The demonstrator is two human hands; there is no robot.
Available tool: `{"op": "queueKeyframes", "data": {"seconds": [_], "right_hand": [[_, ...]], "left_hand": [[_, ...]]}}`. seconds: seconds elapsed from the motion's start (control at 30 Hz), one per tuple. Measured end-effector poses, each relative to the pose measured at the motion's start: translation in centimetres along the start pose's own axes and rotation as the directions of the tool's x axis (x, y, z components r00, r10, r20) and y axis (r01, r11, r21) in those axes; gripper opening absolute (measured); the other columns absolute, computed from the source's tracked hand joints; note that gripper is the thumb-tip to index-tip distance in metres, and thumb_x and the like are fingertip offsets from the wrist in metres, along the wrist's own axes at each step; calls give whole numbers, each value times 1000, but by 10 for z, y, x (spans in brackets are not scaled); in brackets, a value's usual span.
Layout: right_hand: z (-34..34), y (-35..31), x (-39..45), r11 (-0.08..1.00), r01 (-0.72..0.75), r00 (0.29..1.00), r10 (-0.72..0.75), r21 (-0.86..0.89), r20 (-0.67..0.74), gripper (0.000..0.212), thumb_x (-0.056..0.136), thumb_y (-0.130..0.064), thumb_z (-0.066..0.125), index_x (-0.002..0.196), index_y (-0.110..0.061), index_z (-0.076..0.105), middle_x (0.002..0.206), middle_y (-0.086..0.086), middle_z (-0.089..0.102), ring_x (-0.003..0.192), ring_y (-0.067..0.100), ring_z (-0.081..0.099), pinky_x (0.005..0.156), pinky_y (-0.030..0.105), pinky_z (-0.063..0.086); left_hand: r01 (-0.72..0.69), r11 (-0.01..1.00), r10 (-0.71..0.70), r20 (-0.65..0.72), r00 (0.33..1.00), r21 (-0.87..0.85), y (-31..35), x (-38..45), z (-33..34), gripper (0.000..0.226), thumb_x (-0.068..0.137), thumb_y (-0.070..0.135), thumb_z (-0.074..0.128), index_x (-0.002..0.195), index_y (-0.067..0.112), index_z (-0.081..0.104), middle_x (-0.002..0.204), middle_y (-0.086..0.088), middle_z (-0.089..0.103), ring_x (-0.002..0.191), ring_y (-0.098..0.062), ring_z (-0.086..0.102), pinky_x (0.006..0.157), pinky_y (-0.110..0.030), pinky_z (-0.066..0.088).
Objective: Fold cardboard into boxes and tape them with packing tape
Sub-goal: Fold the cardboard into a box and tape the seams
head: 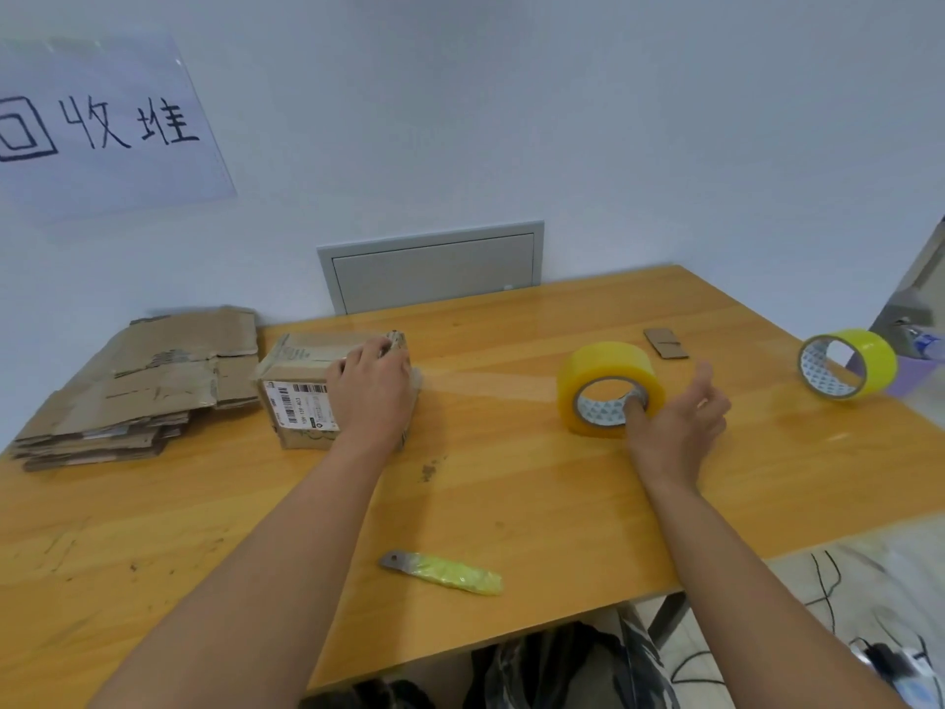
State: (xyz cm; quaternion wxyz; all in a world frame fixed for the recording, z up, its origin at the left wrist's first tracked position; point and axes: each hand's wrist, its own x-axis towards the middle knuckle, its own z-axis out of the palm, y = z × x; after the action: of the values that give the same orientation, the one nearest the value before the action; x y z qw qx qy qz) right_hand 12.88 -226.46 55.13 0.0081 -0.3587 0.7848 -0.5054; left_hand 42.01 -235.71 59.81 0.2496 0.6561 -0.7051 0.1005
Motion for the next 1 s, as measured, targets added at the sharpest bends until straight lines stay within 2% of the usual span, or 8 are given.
{"op": "queueKeyframes", "data": {"seconds": [0.1, 0.17, 0.23, 0.3, 0.47, 0.73, 0.87, 1.0], "right_hand": [[1, -19, -37, 916, 395, 904, -400, -62, -150, 58, 86, -28, 62, 136, -7, 42, 126, 23, 48, 115, 36, 42, 92, 51, 34], [5, -38, -68, 763, 645, 757, -645, 39, 108, 42, 89, -37, 56, 122, -11, 53, 108, 10, 56, 102, 26, 48, 88, 48, 43], [2, -59, -95, 742, 647, 472, -570, 174, 673, 42, 93, -53, 53, 117, -20, 58, 100, -7, 53, 94, 14, 49, 85, 42, 48], [2, -74, -114, 710, 690, 166, -343, 140, 925, 45, 90, -65, 53, 109, -24, 56, 98, -11, 51, 91, 12, 48, 82, 38, 48], [-1, -89, -122, 661, 724, 13, -299, 197, 954, 28, 96, -45, 55, 91, -18, 55, 92, -2, 55, 84, 19, 51, 76, 42, 49], [-10, -96, -126, 479, 872, 44, -283, 102, 958, 35, 99, -51, 44, 110, -17, 47, 109, 5, 55, 98, 27, 53, 70, 37, 39], [2, -99, -106, 449, 892, 191, -272, -51, 943, 17, 97, -31, 41, 94, -15, 44, 101, 13, 62, 85, 33, 56, 64, 35, 34], [25, -95, -78, 845, 520, 558, -446, 124, 699, 33, 93, -21, 56, 126, -24, 51, 64, -4, 57, 59, 17, 54, 56, 38, 41]], "left_hand": [[-9, 1000, 9, -3, 1000, -6, 1, 0, 1, 30, 101, 23, 44, 115, 24, 70, 137, 0, 57, 125, -26, 50, 102, -43, 29], [-17, 1000, 17, 8, 1000, -4, 0, 1, 0, 30, 101, 23, 44, 116, 25, 70, 138, 0, 56, 125, -26, 50, 102, -43, 29], [-30, 1000, 30, 22, 999, -1, -2, 0, -1, 30, 101, 23, 44, 118, 26, 68, 139, 0, 54, 127, -25, 49, 103, -43, 28], [-46, 999, 46, 31, 998, 3, -4, 0, -2, 30, 100, 24, 44, 119, 27, 67, 140, 1, 53, 128, -24, 48, 103, -43, 28], [-72, 997, 71, 6, 997, 13, -7, -1, 0, 28, 99, 22, 48, 117, 26, 69, 138, 0, 55, 126, -24, 51, 101, -42, 32], [-90, 994, 89, 16, 996, 56, -9, -1, 1, 29, 99, 23, 47, 122, 27, 65, 138, 1, 54, 127, -23, 49, 99, -41, 33], [-109, 990, 105, 53, 993, 88, -11, 1, -2, 30, 101, 28, 42, 126, 28, 60, 138, 2, 51, 125, -23, 46, 96, -41, 32], [-118, 989, 115, 42, 993, 85, -12, 2, 0, 30, 101, 28, 44, 126, 29, 61, 138, 2, 52, 123, -23, 47, 93, -40, 31]]}}
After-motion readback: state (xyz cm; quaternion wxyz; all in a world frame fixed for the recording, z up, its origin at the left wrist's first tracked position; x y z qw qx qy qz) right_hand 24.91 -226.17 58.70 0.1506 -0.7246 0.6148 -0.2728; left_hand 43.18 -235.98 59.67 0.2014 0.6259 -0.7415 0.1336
